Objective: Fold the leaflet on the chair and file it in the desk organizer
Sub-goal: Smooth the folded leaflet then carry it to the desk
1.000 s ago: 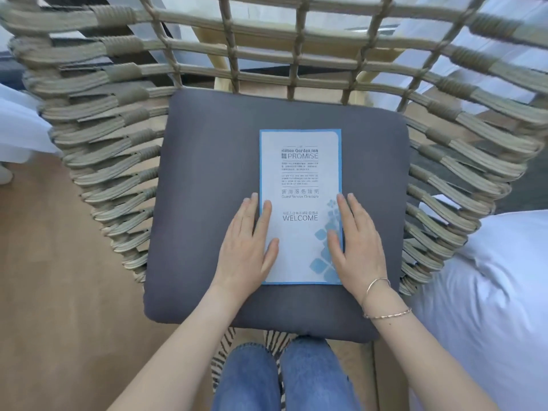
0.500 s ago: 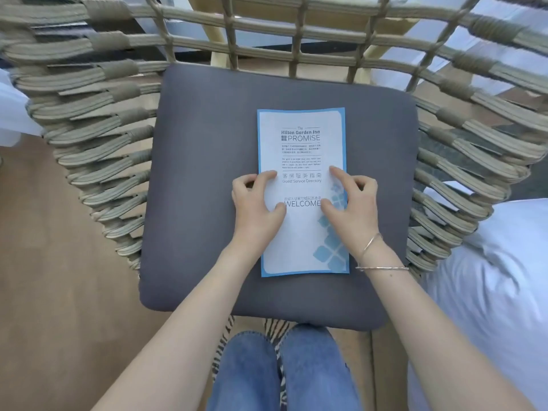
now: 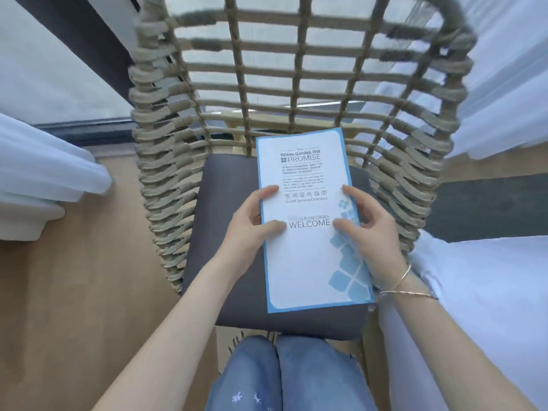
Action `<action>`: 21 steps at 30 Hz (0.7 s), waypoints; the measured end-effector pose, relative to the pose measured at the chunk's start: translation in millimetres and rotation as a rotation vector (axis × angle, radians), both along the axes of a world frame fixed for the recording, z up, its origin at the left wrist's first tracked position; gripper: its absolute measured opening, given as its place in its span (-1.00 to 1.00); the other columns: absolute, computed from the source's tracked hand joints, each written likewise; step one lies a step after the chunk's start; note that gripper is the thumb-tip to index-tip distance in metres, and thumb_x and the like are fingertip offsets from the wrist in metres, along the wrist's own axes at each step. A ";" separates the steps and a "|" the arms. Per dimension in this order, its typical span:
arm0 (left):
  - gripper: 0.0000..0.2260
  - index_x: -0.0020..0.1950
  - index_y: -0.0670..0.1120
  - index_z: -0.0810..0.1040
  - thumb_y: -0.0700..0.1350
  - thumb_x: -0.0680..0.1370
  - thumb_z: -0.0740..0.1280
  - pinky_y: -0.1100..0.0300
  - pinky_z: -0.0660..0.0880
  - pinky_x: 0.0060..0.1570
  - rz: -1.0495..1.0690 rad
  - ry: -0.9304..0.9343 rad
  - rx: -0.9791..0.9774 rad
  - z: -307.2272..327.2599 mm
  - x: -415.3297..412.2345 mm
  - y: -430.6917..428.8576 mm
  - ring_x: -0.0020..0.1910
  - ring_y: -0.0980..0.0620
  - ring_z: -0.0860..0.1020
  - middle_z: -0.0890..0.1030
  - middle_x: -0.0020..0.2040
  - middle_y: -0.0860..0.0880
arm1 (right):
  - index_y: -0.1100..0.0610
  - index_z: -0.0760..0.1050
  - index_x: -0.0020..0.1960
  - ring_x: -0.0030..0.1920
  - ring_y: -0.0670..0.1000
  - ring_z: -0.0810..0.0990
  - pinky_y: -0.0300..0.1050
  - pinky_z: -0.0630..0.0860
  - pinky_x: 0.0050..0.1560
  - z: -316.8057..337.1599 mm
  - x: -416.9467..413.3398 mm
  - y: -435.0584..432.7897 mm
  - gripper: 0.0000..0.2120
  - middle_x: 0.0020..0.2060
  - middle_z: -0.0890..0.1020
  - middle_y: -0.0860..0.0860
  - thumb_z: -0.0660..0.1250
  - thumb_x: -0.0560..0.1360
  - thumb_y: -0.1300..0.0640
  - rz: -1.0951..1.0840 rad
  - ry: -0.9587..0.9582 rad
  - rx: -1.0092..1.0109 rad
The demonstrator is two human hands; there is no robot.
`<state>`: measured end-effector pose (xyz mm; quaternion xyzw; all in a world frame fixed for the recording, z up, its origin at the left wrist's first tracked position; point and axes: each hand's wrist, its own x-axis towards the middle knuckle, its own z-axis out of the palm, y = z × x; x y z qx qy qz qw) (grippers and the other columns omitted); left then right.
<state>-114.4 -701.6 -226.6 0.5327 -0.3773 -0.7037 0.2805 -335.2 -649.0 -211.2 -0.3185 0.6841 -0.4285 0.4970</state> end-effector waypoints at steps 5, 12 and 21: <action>-0.45 0.33 0.08 0.49 -0.30 0.39 0.41 -0.01 0.57 0.14 -0.013 0.126 -0.104 125.1 -3.2 -23.3 0.23 -0.07 0.60 0.64 0.26 0.00 | -0.05 0.59 0.21 0.00 -0.07 0.67 -0.17 0.62 0.02 123.5 -2.0 -16.3 -0.51 0.02 0.73 -0.09 0.46 0.36 0.33 -0.047 -0.085 -0.141; -0.41 0.45 0.00 0.37 -0.32 0.45 0.35 -0.01 0.58 0.10 0.028 0.253 -0.263 271.3 -13.4 -25.0 0.28 -0.14 0.56 0.54 0.37 -0.09 | 0.08 0.54 0.31 -0.07 -0.11 0.70 -0.28 0.60 -0.15 272.7 0.2 -21.4 -0.47 -0.03 0.72 -0.09 0.43 0.39 0.40 -0.108 -0.105 -0.329; -0.44 0.42 0.12 0.39 -0.23 0.45 0.35 0.13 0.62 0.00 0.074 0.098 -0.519 339.1 -5.7 4.4 0.13 0.12 0.62 0.59 0.17 0.34 | 0.08 0.50 0.35 -0.18 0.04 0.69 -0.06 0.65 -0.13 335.7 16.9 -4.5 -0.47 -0.19 0.76 0.01 0.35 0.45 0.45 -0.092 -0.199 -0.389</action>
